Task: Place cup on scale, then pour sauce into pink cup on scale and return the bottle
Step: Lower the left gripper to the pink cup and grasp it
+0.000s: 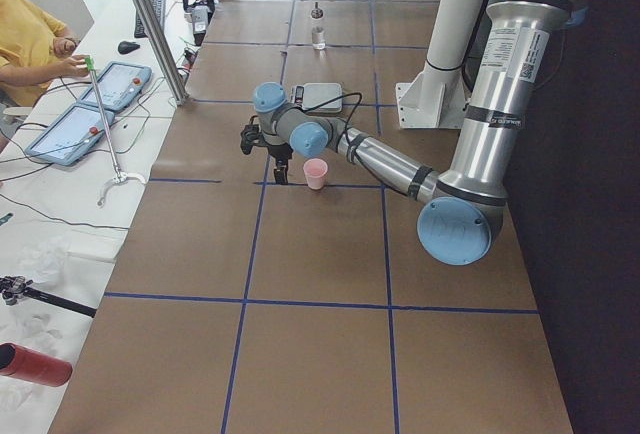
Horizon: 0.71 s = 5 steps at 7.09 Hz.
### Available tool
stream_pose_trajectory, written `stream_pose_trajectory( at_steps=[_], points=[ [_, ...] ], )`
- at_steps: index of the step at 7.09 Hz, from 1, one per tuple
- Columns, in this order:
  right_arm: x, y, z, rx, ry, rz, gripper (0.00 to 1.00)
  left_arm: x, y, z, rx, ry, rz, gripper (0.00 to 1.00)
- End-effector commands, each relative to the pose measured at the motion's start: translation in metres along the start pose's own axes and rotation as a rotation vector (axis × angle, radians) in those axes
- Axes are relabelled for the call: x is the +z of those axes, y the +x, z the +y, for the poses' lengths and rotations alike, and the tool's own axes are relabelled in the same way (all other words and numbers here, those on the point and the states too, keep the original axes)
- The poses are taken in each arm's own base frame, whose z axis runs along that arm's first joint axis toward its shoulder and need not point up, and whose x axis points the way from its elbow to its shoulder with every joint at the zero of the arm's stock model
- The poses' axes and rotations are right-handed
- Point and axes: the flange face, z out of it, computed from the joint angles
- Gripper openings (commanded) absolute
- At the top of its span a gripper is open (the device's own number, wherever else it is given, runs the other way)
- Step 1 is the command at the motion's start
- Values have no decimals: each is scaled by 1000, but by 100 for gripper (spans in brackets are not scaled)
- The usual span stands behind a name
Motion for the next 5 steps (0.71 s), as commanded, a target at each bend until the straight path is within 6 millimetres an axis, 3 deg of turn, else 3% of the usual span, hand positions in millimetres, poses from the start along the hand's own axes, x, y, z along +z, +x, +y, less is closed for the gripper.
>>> stream_pose_trajectory(
  at_steps=[1,3,5],
  points=[
    [-2,-4,-1,-8,5,-1,100,30,17,14,32,-40,-20,100],
    [-3,-5,-2,-7,5,-1,100,46,27,23,54,-70,-23,98],
    [-1,-3,0,-6,1,-1,100,45,26,26,51,-69,-23,98]
  ],
)
